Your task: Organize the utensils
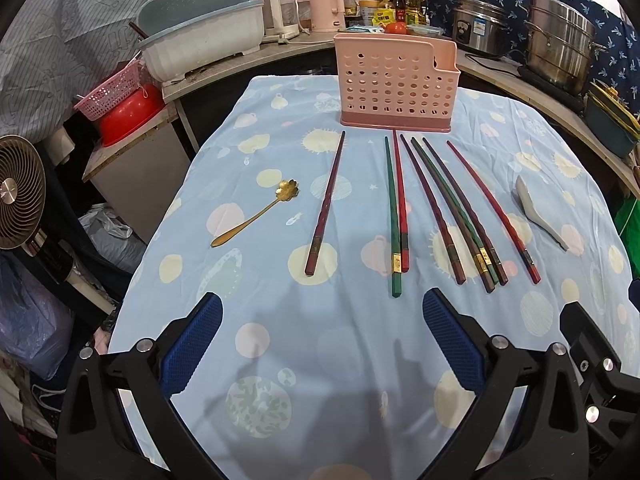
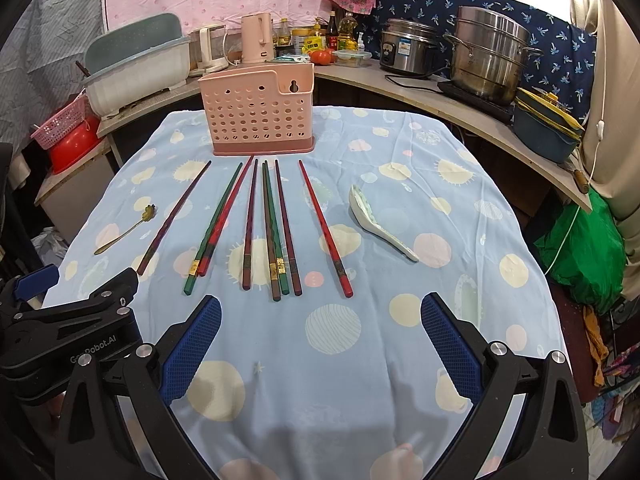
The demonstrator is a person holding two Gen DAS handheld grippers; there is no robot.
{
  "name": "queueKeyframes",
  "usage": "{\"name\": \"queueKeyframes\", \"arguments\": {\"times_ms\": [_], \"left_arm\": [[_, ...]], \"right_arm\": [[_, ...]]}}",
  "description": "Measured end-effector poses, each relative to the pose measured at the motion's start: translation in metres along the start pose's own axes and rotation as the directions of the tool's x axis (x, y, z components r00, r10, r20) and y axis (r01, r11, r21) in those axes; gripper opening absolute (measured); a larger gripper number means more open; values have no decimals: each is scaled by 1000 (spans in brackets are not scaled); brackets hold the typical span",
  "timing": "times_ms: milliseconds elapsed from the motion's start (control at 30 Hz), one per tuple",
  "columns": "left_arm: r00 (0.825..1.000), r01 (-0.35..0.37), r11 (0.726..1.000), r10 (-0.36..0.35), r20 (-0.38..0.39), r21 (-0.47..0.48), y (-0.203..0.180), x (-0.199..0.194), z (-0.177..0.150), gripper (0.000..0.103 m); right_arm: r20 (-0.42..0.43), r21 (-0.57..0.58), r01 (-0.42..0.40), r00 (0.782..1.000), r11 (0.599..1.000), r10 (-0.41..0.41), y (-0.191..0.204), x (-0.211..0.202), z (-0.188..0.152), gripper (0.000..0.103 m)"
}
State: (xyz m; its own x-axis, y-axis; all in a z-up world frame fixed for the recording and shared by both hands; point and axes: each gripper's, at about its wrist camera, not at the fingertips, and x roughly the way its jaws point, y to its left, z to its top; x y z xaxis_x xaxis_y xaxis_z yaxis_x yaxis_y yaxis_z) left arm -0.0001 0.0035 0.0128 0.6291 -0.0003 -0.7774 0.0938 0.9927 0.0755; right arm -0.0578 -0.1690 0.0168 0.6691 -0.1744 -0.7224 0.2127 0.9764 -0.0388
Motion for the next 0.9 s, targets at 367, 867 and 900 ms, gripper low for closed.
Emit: {"name": "queueKeyframes", "arguments": {"times_ms": [367, 867, 900], "left_arm": [[1000, -6, 1000, 6, 3, 7, -1, -1, 0, 96], [1000, 1, 1000, -1, -3, -7, -1, 0, 1, 96], [1000, 1, 1000, -1, -3, -5, -1, 0, 1, 96]], "right_arm": [[1, 1, 1, 1000, 1000, -1, 0, 0, 0, 97], [0, 5, -7, 1000, 1000, 7, 1, 1, 0, 97], [-1, 5, -7, 1000, 1000, 7, 2, 1, 0, 97]]}}
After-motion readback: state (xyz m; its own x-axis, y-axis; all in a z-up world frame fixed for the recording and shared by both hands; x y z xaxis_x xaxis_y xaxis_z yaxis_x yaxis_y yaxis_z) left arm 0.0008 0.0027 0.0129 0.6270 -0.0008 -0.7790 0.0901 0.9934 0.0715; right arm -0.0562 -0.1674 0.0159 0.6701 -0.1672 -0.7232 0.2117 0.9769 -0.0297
